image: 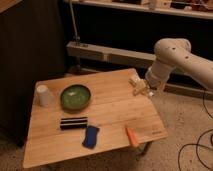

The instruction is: Move the arm in a circular motion

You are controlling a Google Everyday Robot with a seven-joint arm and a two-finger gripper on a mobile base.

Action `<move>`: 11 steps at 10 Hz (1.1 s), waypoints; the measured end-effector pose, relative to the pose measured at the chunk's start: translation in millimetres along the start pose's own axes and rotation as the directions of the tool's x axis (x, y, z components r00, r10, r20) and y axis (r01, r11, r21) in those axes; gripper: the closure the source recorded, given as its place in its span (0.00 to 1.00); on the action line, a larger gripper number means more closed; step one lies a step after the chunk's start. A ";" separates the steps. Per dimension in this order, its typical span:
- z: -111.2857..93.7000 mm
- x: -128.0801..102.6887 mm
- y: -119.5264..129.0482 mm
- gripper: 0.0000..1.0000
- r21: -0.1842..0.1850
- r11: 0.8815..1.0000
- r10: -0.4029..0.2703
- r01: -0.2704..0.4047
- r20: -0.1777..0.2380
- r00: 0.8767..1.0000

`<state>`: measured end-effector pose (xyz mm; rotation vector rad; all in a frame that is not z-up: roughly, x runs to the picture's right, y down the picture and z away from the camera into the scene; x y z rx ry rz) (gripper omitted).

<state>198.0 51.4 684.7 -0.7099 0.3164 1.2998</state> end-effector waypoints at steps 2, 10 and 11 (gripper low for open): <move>2.9 24.5 48.0 0.20 -0.044 0.993 -0.109 0.108 -0.024 0.994; 25.6 -15.0 297.4 0.20 -0.224 0.821 -0.540 0.525 -0.004 0.842; 29.6 -27.1 318.2 0.20 -0.225 0.800 -0.569 0.557 0.010 0.822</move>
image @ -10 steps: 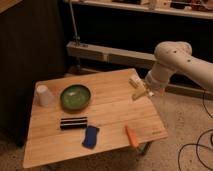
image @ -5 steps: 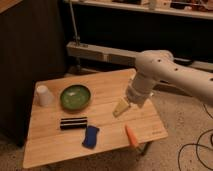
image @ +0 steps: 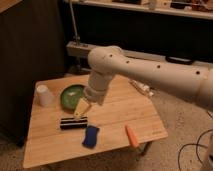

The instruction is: Move the arm in a circular motion

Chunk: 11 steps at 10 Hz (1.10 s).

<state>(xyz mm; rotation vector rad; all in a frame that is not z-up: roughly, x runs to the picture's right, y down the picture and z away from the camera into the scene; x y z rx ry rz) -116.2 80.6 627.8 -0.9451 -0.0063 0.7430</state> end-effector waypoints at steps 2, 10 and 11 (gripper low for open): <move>14.4 -54.4 8.8 0.20 0.007 0.998 -0.064 0.064 0.016 0.998; 23.1 -174.2 -124.2 0.20 0.077 0.994 0.073 -0.078 0.071 0.995; 18.1 -171.1 -149.6 0.20 0.088 0.989 0.115 -0.121 0.078 0.990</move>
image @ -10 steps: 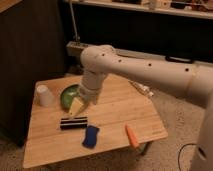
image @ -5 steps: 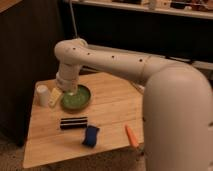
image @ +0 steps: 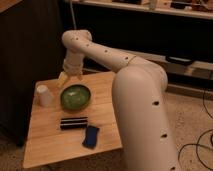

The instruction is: Move the arm in a circular motion

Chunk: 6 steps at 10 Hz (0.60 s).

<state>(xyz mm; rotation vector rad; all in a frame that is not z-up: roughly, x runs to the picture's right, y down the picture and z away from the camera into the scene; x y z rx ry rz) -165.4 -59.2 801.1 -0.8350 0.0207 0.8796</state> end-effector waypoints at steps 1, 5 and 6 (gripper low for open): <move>-4.8 4.0 -29.2 0.20 0.015 0.999 0.048 -0.048 0.005 0.999; -29.3 64.3 -135.1 0.20 0.055 0.968 0.242 -0.244 0.031 0.970; -34.2 83.4 -153.0 0.20 0.054 0.958 0.281 -0.283 0.038 0.959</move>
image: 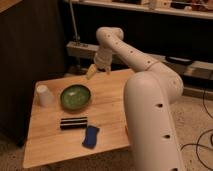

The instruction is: Move the arm in a circular motion

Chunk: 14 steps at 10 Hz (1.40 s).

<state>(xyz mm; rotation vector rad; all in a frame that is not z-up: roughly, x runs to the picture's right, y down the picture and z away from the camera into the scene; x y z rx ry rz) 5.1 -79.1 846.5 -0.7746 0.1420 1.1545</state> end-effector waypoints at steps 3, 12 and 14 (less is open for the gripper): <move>-13.9 51.3 -64.8 0.20 -0.023 0.993 0.118 -0.117 0.024 0.993; -15.9 231.9 -17.5 0.20 -0.092 0.995 0.031 -0.041 -0.108 0.994; -6.0 236.2 42.4 0.20 -0.128 0.990 -0.074 0.054 -0.151 0.986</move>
